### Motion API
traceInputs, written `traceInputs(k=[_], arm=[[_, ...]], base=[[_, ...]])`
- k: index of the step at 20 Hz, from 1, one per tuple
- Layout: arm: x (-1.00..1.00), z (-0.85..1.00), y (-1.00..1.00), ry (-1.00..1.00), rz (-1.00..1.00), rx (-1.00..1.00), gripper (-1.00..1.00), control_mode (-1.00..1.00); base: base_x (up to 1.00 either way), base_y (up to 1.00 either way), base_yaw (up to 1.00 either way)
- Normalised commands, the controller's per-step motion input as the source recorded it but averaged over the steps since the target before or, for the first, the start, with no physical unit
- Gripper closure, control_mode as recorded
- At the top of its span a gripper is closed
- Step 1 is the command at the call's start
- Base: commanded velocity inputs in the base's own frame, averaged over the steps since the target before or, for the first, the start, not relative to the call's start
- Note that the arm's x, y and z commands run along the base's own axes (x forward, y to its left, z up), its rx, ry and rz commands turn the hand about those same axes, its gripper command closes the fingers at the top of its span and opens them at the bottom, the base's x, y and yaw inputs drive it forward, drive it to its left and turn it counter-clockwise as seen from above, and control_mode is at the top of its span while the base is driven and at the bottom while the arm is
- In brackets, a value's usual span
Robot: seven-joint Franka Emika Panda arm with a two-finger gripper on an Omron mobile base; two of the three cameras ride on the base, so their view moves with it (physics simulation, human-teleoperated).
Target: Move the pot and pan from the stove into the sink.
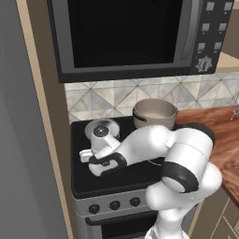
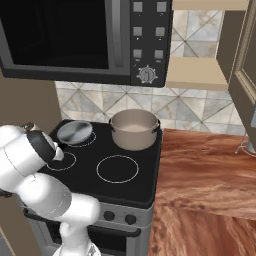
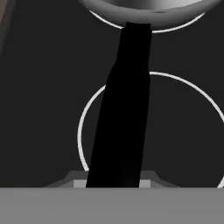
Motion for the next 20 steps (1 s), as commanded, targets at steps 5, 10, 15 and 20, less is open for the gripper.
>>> traceInputs(k=[5,10,15,20], arm=[[-0.40,0.67,-0.18,0.05,-0.07,0.02,1.00,-1.00],[-0.60,0.65,-0.42,0.02,-0.06,0.06,1.00,-1.00],[-0.68,0.54,-0.43,0.02,-0.08,0.04,1.00,-1.00],[-0.71,0.59,-0.39,0.03,-0.08,0.02,1.00,-1.00]], base=[[0.00,0.00,0.00],[0.00,0.00,0.00],[0.00,0.00,0.00],[0.00,0.00,0.00]])
